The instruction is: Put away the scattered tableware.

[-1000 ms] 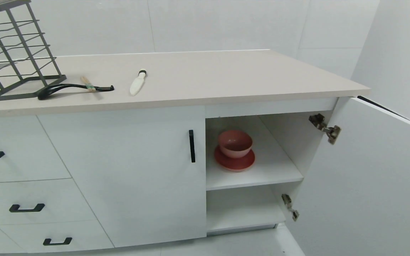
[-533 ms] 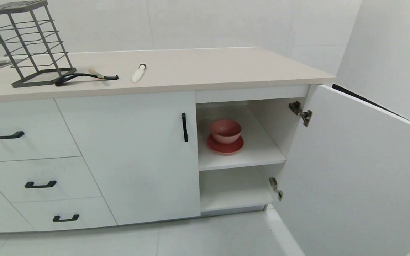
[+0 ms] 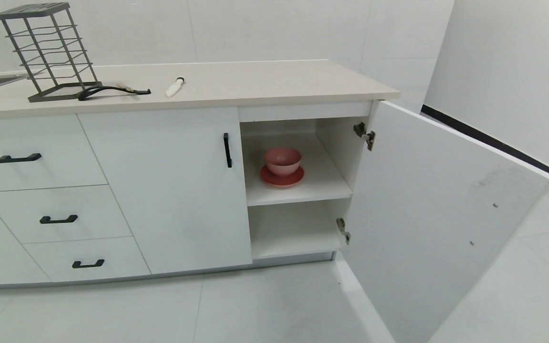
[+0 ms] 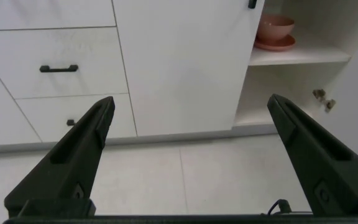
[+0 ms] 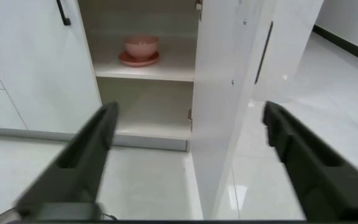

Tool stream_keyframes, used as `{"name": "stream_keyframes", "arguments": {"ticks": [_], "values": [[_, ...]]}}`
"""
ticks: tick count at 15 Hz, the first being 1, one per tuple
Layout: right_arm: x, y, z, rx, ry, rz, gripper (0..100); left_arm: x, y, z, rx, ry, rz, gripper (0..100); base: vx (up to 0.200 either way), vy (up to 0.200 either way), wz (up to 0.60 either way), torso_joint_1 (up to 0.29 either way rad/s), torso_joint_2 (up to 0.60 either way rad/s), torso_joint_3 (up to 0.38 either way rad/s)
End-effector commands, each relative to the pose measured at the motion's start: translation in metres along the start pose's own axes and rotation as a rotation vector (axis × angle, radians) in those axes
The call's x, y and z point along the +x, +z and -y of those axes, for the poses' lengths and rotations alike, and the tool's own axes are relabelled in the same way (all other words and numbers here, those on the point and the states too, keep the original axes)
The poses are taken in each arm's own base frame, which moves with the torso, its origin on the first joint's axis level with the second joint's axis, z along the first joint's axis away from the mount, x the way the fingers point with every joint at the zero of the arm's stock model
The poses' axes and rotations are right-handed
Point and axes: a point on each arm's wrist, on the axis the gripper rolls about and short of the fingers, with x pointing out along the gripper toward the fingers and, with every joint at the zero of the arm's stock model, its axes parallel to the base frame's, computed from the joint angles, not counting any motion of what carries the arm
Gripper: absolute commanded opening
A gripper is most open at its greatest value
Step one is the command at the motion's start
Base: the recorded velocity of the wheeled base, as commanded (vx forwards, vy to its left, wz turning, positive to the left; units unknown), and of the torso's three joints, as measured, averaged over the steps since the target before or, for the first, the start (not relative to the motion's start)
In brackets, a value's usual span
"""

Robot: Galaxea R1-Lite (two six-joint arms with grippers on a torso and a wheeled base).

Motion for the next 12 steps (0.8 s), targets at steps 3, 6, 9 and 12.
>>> {"name": "stream_keyframes", "arguments": {"ticks": [3, 6, 9, 12], "values": [[0.000, 0.000, 0.000, -0.006, 0.000, 0.002, 0, 0.000, 0.000, 0.000, 0.000, 0.001, 0.000, 100, 0.000, -0.200, 0.00, 0.002, 0.00, 0.004], [0.000, 0.000, 0.000, -0.023, 0.000, 0.002, 0, 0.000, 0.000, 0.000, 0.000, 0.001, 0.000, 100, 0.000, -0.200, 0.00, 0.004, 0.00, 0.002], [-0.001, 0.005, 0.000, -0.014, -0.010, 0.024, 0, 0.000, 0.000, 0.000, 0.000, 0.001, 0.000, 100, 0.000, -0.200, 0.00, 0.002, 0.00, 0.002], [0.007, 0.088, 0.002, -0.009, 0.010, 0.085, 0, 0.000, 0.000, 0.000, 0.000, 0.001, 0.000, 100, 0.000, -0.133, 0.00, 0.002, 0.00, 0.000]]}}
